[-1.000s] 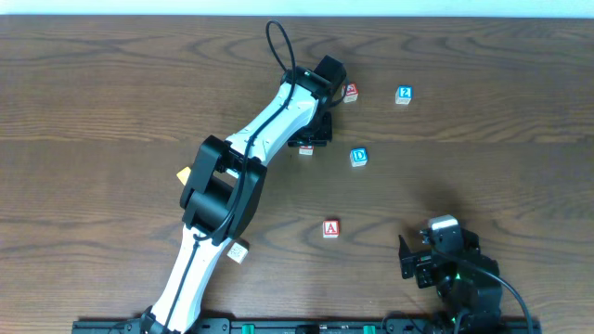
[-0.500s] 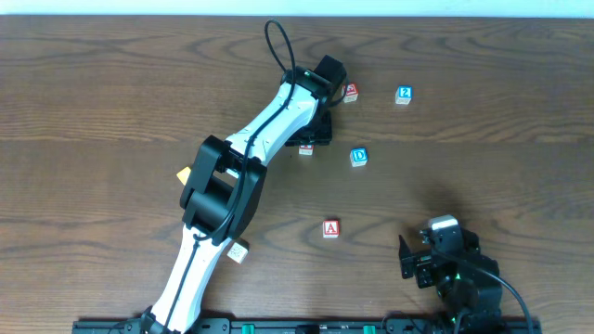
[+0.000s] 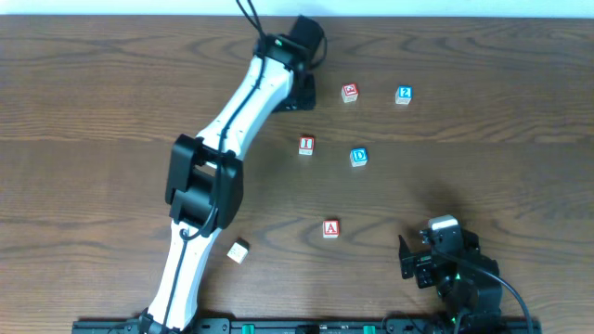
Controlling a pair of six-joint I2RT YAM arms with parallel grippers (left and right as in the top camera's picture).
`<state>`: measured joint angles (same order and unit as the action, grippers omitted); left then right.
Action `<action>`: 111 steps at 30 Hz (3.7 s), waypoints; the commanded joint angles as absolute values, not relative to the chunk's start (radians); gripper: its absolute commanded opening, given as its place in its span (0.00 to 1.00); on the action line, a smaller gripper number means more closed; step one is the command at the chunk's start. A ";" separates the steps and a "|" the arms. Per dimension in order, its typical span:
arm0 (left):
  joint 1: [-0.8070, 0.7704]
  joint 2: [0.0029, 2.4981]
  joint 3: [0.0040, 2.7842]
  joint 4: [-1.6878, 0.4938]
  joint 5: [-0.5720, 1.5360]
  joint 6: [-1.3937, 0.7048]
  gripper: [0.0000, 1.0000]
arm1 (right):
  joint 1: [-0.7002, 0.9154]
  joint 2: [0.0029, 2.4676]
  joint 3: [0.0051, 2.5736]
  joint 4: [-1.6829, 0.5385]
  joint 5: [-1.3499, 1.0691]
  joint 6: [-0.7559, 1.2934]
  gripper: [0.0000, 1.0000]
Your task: Spell out Ai2
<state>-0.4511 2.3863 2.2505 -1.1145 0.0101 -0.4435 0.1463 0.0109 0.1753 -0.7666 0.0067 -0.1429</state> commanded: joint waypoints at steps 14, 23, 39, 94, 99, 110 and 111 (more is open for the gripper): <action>-0.442 2.257 2.450 -1.441 -0.218 -0.350 0.28 | 0.154 0.006 0.168 -0.770 -0.001 -0.154 0.99; -0.413 2.042 2.450 -1.569 -0.221 -0.352 0.12 | 0.154 0.006 0.168 -0.770 -0.001 -0.154 0.99; -0.406 1.523 2.283 -1.671 -0.276 -0.382 0.10 | 0.154 0.006 0.168 -0.770 -0.001 -0.154 0.99; -0.406 0.828 1.196 -1.376 -0.265 -0.479 0.93 | 0.154 0.006 0.168 -0.339 -0.404 0.591 0.99; -0.406 0.828 1.196 -1.380 -0.265 -0.479 0.95 | 0.154 0.006 0.168 -0.340 -0.442 0.591 0.99; -0.406 0.828 1.197 -1.380 -0.265 -0.479 0.95 | 0.181 0.105 0.185 -0.322 -0.487 0.631 0.99; -0.406 0.828 1.197 -1.380 -0.265 -0.479 0.95 | 0.187 0.141 0.197 -0.315 -0.487 0.620 0.99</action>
<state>-0.4091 0.8288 1.1988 -1.3796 -0.2615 -0.4747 0.1677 0.0860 0.1680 -0.3225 -0.4694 0.6067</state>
